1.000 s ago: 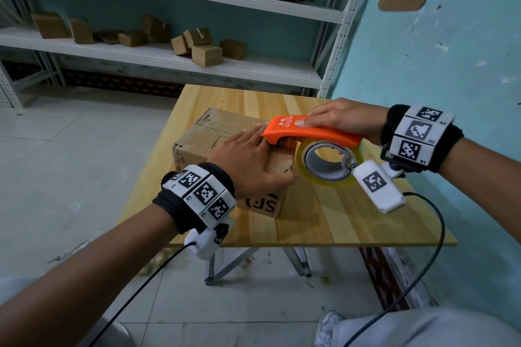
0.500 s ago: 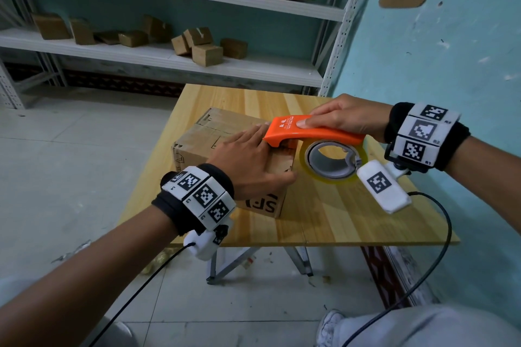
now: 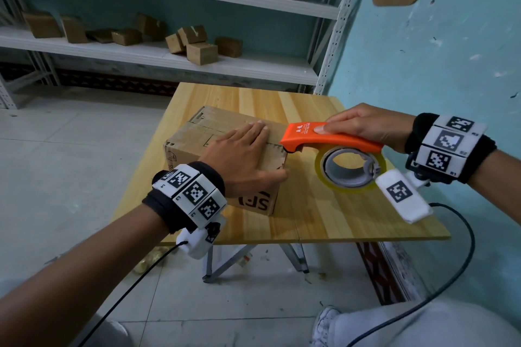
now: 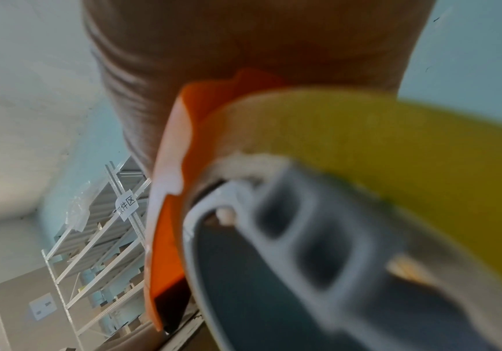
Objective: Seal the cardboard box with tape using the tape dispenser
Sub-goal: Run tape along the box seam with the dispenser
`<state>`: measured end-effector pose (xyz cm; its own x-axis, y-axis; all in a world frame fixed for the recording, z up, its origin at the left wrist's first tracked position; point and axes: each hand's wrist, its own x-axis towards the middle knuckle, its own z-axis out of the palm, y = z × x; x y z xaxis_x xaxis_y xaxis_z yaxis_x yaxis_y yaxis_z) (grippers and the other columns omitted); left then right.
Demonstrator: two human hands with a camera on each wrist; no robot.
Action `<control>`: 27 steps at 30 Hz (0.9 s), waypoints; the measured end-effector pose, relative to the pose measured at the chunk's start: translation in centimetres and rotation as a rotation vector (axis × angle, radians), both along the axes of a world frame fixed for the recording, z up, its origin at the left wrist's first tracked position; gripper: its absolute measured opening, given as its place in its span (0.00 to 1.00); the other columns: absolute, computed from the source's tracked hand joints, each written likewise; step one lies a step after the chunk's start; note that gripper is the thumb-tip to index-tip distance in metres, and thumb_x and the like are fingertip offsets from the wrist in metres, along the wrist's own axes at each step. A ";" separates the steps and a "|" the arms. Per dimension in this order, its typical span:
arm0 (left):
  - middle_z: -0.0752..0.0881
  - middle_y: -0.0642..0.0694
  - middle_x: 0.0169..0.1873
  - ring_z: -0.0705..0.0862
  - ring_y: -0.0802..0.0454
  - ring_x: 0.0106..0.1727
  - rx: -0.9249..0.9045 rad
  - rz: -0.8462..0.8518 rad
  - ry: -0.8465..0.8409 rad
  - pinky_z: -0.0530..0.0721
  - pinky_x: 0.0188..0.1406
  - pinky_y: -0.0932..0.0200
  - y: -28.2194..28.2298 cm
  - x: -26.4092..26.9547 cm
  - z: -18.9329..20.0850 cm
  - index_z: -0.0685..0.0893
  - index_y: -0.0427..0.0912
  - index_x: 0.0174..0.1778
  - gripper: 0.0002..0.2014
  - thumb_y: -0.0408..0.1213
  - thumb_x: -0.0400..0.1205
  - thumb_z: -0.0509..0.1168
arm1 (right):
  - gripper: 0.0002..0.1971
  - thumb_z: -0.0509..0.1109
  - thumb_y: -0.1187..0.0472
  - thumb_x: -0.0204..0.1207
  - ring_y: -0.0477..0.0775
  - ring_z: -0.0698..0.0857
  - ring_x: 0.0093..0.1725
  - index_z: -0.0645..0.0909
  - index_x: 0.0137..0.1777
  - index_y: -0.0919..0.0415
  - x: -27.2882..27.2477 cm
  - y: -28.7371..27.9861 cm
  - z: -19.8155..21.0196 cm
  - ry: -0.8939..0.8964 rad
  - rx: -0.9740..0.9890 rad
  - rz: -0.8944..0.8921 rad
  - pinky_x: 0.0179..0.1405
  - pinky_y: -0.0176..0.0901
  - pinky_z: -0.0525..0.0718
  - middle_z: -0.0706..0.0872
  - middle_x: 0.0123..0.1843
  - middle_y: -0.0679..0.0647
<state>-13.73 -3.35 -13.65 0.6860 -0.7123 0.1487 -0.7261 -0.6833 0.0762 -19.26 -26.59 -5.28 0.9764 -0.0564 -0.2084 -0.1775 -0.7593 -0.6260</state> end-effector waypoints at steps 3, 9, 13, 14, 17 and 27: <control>0.45 0.47 0.84 0.45 0.53 0.84 0.014 0.004 0.013 0.42 0.80 0.56 0.1 0.0 -0.1 0.44 0.42 0.84 0.51 0.75 0.72 0.40 | 0.22 0.70 0.42 0.75 0.46 0.84 0.32 0.89 0.54 0.62 -0.6 -0.4 -0.3 0.006 0.027 -0.014 0.32 0.32 0.81 0.89 0.38 0.54; 0.44 0.47 0.84 0.44 0.53 0.84 0.026 0.001 0.024 0.42 0.80 0.56 0.1 0.1 0.0 0.43 0.43 0.84 0.51 0.75 0.73 0.40 | 0.24 0.71 0.39 0.70 0.50 0.85 0.36 0.90 0.52 0.59 -2.4 -1.7 -1.3 0.019 0.095 -0.039 0.40 0.39 0.81 0.89 0.42 0.59; 0.44 0.47 0.84 0.44 0.53 0.84 0.003 -0.023 0.039 0.42 0.80 0.55 0.2 -0.1 0.1 0.40 0.51 0.84 0.47 0.75 0.73 0.41 | 0.20 0.70 0.41 0.73 0.53 0.85 0.40 0.90 0.51 0.56 -2.7 -1.7 -1.6 0.024 0.109 -0.030 0.44 0.42 0.80 0.90 0.46 0.63; 0.43 0.47 0.84 0.44 0.52 0.84 0.005 -0.030 0.040 0.43 0.80 0.54 0.3 -0.2 0.1 0.39 0.54 0.83 0.45 0.74 0.74 0.41 | 0.20 0.70 0.41 0.73 0.54 0.85 0.40 0.90 0.52 0.56 -2.7 -1.8 -1.6 0.026 0.108 -0.029 0.45 0.43 0.80 0.90 0.47 0.63; 0.41 0.46 0.84 0.43 0.50 0.84 0.039 -0.035 0.044 0.43 0.80 0.51 0.3 -0.2 0.2 0.37 0.62 0.82 0.40 0.72 0.78 0.42 | 0.19 0.71 0.41 0.73 0.53 0.86 0.40 0.91 0.52 0.54 -2.9 -2.1 -1.6 0.022 0.119 -0.035 0.44 0.42 0.81 0.91 0.48 0.62; 0.43 0.47 0.84 0.44 0.50 0.84 0.039 -0.030 0.052 0.43 0.80 0.51 0.2 -0.2 0.2 0.41 0.67 0.81 0.41 0.74 0.71 0.38 | 0.20 0.71 0.40 0.70 0.53 0.86 0.41 0.90 0.54 0.52 -4.1 -3.0 -2.4 0.043 0.117 -0.058 0.45 0.42 0.81 0.91 0.48 0.62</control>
